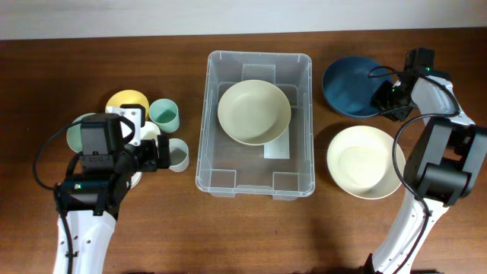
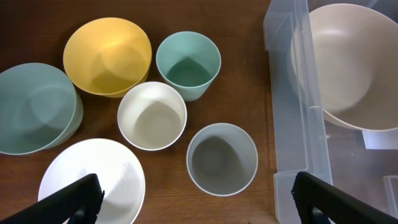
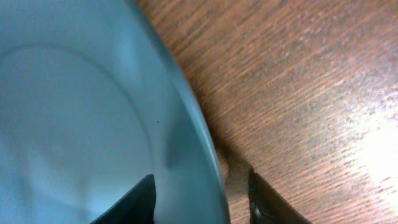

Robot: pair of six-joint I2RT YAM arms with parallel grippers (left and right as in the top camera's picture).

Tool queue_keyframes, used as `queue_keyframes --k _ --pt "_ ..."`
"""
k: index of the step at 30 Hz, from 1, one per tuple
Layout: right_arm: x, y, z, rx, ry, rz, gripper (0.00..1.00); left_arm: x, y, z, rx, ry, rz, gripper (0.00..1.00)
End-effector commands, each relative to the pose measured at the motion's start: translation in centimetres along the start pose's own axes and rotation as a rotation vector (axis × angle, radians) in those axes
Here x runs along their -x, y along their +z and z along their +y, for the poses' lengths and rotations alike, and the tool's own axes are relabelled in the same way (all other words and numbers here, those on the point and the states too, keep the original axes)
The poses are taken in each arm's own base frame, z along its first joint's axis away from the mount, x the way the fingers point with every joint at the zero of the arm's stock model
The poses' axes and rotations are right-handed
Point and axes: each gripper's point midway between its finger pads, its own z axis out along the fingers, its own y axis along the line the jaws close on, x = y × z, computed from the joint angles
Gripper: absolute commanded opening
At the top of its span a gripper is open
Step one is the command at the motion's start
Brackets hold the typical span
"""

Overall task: Pack container
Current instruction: 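Move right gripper to the dark teal bowl and grasp its rim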

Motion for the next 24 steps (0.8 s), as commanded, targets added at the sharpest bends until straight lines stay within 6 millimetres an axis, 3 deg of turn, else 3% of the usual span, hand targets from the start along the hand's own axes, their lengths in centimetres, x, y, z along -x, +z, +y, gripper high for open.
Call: queue_keyframes --k 1,5,11,18,24 --pt "-0.5 1.0 -0.6 -0.022 0.008 0.021 0.31 0.8 -0.5 -0.2 -0.007 -0.002 -0.021 0.99" --pt "-0.4 1.0 -0.4 -0.011 0.007 0.020 0.28 0.8 -0.5 -0.2 -0.007 -0.002 -0.021 0.99" --pt "-0.4 1.0 0.3 0.032 0.008 0.026 0.04 0.8 -0.5 -0.2 -0.007 -0.002 -0.021 0.99" --pt "-0.2 0.9 1.5 0.104 0.004 0.027 0.04 0.8 -0.5 -0.2 -0.007 -0.002 -0.021 1.00" --pt "0.5 -0.5 4.1 0.360 0.026 0.062 0.04 0.8 -0.5 -0.2 -0.007 -0.002 -0.021 0.99"
